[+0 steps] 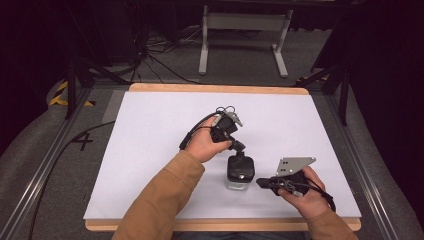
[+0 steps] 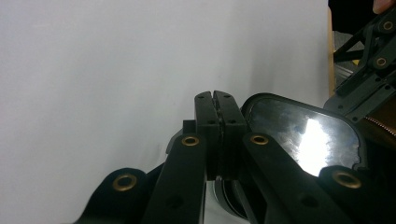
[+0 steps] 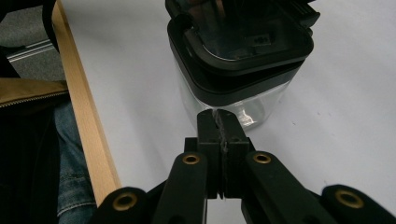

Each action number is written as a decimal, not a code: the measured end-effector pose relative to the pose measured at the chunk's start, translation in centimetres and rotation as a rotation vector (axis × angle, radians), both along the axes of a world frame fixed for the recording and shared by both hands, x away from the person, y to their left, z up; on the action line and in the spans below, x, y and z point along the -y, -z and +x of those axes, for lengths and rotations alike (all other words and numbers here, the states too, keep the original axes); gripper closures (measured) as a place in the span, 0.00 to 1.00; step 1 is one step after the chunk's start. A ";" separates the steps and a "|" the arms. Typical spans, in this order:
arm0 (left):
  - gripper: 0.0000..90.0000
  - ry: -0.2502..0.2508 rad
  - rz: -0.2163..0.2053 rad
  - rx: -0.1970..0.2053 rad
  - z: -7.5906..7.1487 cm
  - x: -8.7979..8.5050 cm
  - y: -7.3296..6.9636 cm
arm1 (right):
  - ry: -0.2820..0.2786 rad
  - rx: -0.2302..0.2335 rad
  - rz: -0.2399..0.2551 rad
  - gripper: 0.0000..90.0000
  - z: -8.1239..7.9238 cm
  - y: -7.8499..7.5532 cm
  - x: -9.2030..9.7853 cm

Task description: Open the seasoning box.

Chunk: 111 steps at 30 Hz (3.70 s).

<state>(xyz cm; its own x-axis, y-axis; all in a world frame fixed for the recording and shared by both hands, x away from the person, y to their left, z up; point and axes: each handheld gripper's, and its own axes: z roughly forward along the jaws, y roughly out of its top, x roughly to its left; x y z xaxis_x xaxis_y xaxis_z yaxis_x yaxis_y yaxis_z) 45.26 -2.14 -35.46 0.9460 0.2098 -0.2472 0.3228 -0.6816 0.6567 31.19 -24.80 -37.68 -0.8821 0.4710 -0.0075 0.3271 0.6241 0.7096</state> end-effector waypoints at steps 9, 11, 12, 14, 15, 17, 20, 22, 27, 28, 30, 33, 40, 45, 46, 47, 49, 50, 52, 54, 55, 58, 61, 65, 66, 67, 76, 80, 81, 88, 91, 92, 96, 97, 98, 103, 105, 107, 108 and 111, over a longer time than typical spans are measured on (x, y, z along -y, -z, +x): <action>1.00 -0.004 -0.021 -0.013 0.1 -0.2 0.2 | -0.013 0.018 0.035 1.00 -0.3 -0.5 -0.4; 1.00 -0.003 -0.021 -0.009 0.1 -0.2 0.2 | -0.015 0.025 0.049 1.00 -0.3 -0.6 -0.6; 1.00 0.004 -0.021 0.000 0.1 -0.3 0.2 | -0.013 0.024 0.053 1.00 -0.3 -0.6 -0.6; 1.00 -0.008 -0.034 -0.002 0.0 -0.4 0.4 | -0.010 0.033 0.067 1.00 -0.2 -0.6 -0.8; 0.98 -0.020 -0.040 0.006 -0.1 -0.6 0.4 | -0.006 0.038 0.070 1.00 -0.2 -0.7 -0.9; 0.86 -0.033 -0.046 0.017 -0.2 -0.7 0.4 | -0.006 0.041 0.070 1.00 -0.2 -0.7 -0.9; 0.85 -0.099 -0.091 0.048 -0.6 -1.6 0.0 | -0.012 0.042 0.073 1.00 -0.1 -0.6 -0.9; 0.88 -0.129 -0.112 0.072 -1.2 -2.5 -0.7 | -0.014 0.043 0.076 1.00 -0.1 -0.7 -1.0; 0.93 -0.122 -0.167 0.155 -4.6 -5.5 -3.1 | -0.009 0.065 0.093 1.00 0.0 -1.0 -1.1; 0.95 -0.114 -0.173 0.166 -5.3 -5.9 -3.4 | -0.001 0.075 0.100 1.00 0.0 -1.2 -1.0; 0.97 -0.096 -0.177 0.188 -6.9 -6.6 -3.9 | 0.003 0.083 0.107 1.00 0.0 -1.3 -1.0; 0.97 -0.084 -0.188 0.198 -8.4 -7.2 -4.1 | 0.018 0.102 0.127 1.00 0.2 -1.6 -0.9; 0.96 -0.022 -0.146 0.145 -10.6 -6.2 -1.8 | 0.041 0.128 0.161 1.00 0.7 -2.1 -1.1; 0.98 -0.015 -0.119 0.120 -10.3 -5.0 -0.4 | 0.051 0.140 0.180 1.00 1.1 -2.4 -1.2; 0.99 -0.020 -0.106 0.130 -10.2 -4.8 -0.1 | 0.056 0.139 0.185 1.00 1.2 -2.4 -1.1; 0.99 -0.020 -0.106 0.130 -10.2 -4.8 -0.1 | 0.056 0.139 0.185 1.00 1.2 -2.4 -1.1; 0.99 -0.013 -0.084 0.122 -10.1 -4.3 0.4 | 0.061 0.137 0.193 1.00 1.4 -2.5 -1.1; 0.99 -0.012 -0.074 0.124 -10.0 -4.1 0.5 | 0.064 0.138 0.196 1.00 1.5 -2.5 -1.0; 0.99 -0.007 -0.073 0.124 -9.9 -3.9 0.8 | 0.063 0.136 0.201 1.00 1.7 -2.6 -1.1; 0.99 -0.012 -0.067 0.121 -9.9 -3.7 0.9 | 0.065 0.136 0.205 1.00 1.8 -2.6 -1.1; 0.99 -0.010 -0.059 0.128 -9.8 -3.7 1.0 | 0.065 0.134 0.205 1.00 1.9 -2.6 -1.1; 0.99 -0.034 -0.033 0.133 -9.8 -3.5 1.3 | 0.067 0.137 0.206 1.00 2.0 -2.6 -1.1; 0.99 -0.038 -0.037 0.125 -9.7 -3.5 1.3 | 0.069 0.139 0.208 1.00 2.3 -2.6 -1.1; 1.00 -0.046 -0.033 0.112 -9.6 -3.6 1.3 | 0.072 0.146 0.214 1.00 2.7 -2.8 -1.2; 1.00 -0.047 -0.030 0.114 -9.6 -3.5 1.3 | 0.075 0.144 0.220 1.00 2.8 -2.9 -1.2; 1.00 -0.046 -0.028 0.115 -9.6 -3.5 1.3 | 0.076 0.151 0.223 1.00 3.0 -2.9 -1.1; 1.00 -0.055 -0.014 0.103 -9.6 -3.3 1.2 | 0.130 0.144 0.274 1.00 4.5 -2.6 -0.5; 1.00 -0.057 -0.017 0.093 -9.5 -3.3 1.2 | 0.165 0.171 0.287 1.00 5.1 -2.3 -0.7; 1.00 -0.059 -0.018 0.091 -9.5 -3.3 1.2 | 0.172 0.173 0.290 1.00 5.3 -2.2 -0.7; 1.00 -0.060 -0.018 0.090 -9.5 -3.3 1.2 | 0.184 0.162 0.318 1.00 6.3 -1.7 -1.0; 1.00 -0.062 -0.021 0.093 -9.6 -3.3 1.2 | 0.186 0.160 0.328 1.00 6.7 -1.5 -1.1; 1.00 -0.061 -0.021 0.092 -9.6 -3.2 1.2 | 0.185 0.163 0.328 1.00 6.8 -1.5 -1.1; 1.00 -0.059 -0.024 0.095 -9.6 -3.2 1.3 | 0.181 0.163 0.333 1.00 7.0 -1.4 -1.1; 1.00 -0.059 -0.024 0.096 -9.6 -3.2 1.3 | 0.180 0.166 0.331 1.00 7.0 -1.4 -1.2; 1.00 -0.059 -0.024 0.096 -9.6 -3.2 1.3 | 0.181 0.170 0.327 1.00 6.9 -1.4 -1.2; 1.00 -0.059 -0.023 0.099 -9.7 -3.1 1.2 | 0.179 0.178 0.318 1.00 6.7 -1.5 -1.2; 0.97 -0.059 -0.022 0.109 -9.7 -3.2 1.2 | 0.183 0.183 0.308 1.00 6.5 -1.6 -1.2; 0.94 -0.064 -0.031 0.109 -9.6 -3.5 0.9 | 0.184 0.180 0.311 0.99 6.4 -1.8 -1.0; 0.94 -0.064 -0.031 0.109 -9.6 -3.5 0.9 | 0.184 0.180 0.311 0.99 6.4 -1.8 -1.0; 0.91 -0.072 -0.056 0.113 -9.7 -4.0 0.4 | 0.187 0.171 0.325 0.97 6.2 -2.1 -0.6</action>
